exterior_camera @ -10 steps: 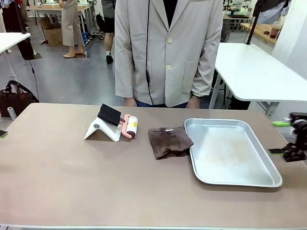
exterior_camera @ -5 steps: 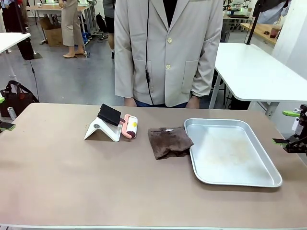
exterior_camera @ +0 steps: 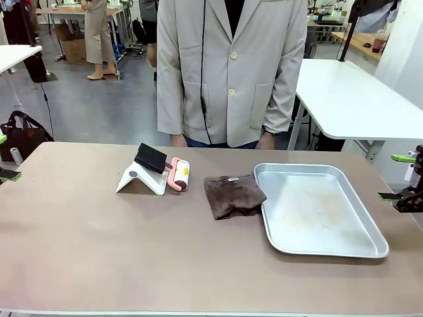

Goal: Clean the surface of the table.
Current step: Return the Lint Roller and towel to their original positions.

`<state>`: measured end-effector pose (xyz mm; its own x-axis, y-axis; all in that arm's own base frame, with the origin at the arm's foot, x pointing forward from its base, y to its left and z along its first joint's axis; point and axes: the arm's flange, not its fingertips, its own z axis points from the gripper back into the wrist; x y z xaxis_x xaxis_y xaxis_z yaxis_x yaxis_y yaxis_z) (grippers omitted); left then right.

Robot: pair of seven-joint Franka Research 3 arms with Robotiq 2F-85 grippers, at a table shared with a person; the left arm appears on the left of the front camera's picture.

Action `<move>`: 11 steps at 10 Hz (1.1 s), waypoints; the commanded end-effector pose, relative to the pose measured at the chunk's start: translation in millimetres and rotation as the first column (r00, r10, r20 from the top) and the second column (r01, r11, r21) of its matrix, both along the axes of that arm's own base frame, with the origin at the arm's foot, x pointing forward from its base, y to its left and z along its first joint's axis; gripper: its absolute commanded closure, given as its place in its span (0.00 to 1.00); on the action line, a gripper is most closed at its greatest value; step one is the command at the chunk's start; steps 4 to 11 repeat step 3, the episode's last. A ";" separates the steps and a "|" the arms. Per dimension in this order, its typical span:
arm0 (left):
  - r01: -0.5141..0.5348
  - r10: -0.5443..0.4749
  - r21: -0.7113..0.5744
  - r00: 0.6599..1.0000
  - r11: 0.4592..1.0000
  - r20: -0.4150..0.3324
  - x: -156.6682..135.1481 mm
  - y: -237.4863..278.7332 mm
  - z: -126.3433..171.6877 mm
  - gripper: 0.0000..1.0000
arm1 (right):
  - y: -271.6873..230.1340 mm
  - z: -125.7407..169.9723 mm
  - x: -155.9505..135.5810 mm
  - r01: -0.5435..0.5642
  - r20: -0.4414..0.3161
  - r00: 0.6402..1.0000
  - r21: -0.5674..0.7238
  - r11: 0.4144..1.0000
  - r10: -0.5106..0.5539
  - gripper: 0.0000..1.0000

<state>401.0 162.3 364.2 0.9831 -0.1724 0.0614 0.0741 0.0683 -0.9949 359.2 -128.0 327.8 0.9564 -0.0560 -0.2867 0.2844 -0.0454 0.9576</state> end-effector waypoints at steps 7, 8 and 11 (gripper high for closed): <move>0.002 -0.002 0.009 1.000 1.000 0.000 -2.5 1.3 0.9 0.00 | 1.6 3.7 -4.1 0.000 -0.002 1.000 -0.012 1.000 0.000 0.00; 0.002 -0.002 0.009 1.000 1.000 0.000 -2.5 1.3 0.9 0.00 | 1.6 3.7 -4.1 0.000 -0.002 1.000 -0.012 1.000 0.000 0.00; 0.002 -0.002 0.009 1.000 1.000 0.000 -2.5 1.3 0.9 0.00 | 1.6 3.7 -4.1 0.000 -0.002 1.000 -0.012 1.000 0.000 0.00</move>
